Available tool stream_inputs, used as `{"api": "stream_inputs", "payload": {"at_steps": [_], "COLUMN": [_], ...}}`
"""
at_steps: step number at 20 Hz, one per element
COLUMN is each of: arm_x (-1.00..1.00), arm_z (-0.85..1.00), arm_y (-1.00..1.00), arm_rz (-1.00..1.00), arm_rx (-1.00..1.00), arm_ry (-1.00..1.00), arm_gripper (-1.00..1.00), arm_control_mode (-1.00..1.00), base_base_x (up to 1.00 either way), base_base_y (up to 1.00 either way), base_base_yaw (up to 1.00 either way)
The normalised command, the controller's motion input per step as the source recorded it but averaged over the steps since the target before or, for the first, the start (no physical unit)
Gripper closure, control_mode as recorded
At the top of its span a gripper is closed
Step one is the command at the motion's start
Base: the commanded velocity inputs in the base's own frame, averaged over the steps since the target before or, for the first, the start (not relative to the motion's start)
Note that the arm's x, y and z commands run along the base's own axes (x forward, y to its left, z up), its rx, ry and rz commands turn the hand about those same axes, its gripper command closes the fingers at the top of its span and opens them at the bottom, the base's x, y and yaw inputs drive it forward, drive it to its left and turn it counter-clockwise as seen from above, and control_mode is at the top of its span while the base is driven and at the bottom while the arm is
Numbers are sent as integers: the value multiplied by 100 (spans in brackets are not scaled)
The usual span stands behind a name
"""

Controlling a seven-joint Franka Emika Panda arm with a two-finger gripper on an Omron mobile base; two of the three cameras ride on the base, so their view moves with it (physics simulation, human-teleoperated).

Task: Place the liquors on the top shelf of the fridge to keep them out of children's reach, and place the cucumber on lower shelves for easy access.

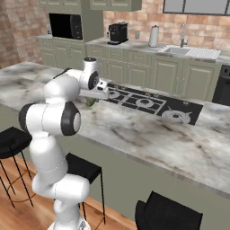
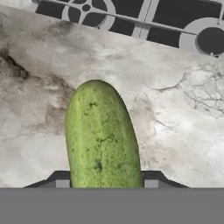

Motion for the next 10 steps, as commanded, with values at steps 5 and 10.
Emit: {"api": "stream_inputs", "payload": {"at_steps": [5, 10], "arm_x": [-100, -100], "arm_z": [50, 9], "arm_y": [-12, -18], "arm_rz": [0, 0], "arm_rx": [0, 0], "arm_ry": [-7, -28], "arm_gripper": [100, 100], "arm_control_mode": [-100, -100], "base_base_x": [0, 0], "base_base_y": [0, 0], "base_base_yaw": [0, 0]}}
